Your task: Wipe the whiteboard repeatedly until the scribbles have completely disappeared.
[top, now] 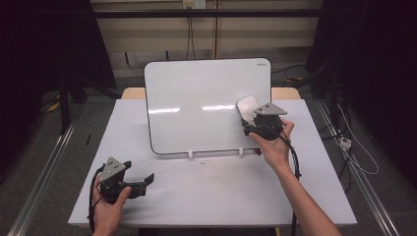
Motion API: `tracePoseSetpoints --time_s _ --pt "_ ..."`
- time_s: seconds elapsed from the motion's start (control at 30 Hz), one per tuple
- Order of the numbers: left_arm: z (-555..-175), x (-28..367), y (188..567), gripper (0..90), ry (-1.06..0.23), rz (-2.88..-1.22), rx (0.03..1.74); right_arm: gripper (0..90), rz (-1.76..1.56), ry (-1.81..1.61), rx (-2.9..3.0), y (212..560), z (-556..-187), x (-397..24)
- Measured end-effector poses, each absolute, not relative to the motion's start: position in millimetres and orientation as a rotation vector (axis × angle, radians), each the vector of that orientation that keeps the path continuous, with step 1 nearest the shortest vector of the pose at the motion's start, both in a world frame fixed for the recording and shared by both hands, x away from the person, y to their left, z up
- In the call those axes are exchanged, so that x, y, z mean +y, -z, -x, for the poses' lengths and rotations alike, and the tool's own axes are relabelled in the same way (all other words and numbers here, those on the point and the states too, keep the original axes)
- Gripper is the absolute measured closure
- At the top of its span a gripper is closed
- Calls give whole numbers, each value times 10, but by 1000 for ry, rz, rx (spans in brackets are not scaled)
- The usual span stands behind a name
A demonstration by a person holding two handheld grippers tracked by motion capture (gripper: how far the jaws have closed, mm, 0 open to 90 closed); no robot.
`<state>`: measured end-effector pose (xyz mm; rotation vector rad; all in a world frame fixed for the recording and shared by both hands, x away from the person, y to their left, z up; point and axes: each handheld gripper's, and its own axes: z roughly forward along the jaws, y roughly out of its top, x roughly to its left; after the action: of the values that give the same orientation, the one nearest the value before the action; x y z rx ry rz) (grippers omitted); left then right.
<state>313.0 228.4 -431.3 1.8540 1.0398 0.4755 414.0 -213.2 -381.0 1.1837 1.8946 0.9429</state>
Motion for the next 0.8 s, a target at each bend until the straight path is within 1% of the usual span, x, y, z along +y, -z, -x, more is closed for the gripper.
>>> tracePoseSetpoints --time_s 0.4,0.6,0.8 --pt "-3131 2304 4325 47 -473 -1848 1053 316 -1152 -974 1914 3820 -4097 -2111" --pt "-3131 2310 4330 47 -470 -1845 1055 316 -1103 -999 1895 3712 -4011 -2098" --pt "-3137 2307 4331 47 -472 -1843 1053 316 -1102 -999 1890 3759 -3971 -2148"
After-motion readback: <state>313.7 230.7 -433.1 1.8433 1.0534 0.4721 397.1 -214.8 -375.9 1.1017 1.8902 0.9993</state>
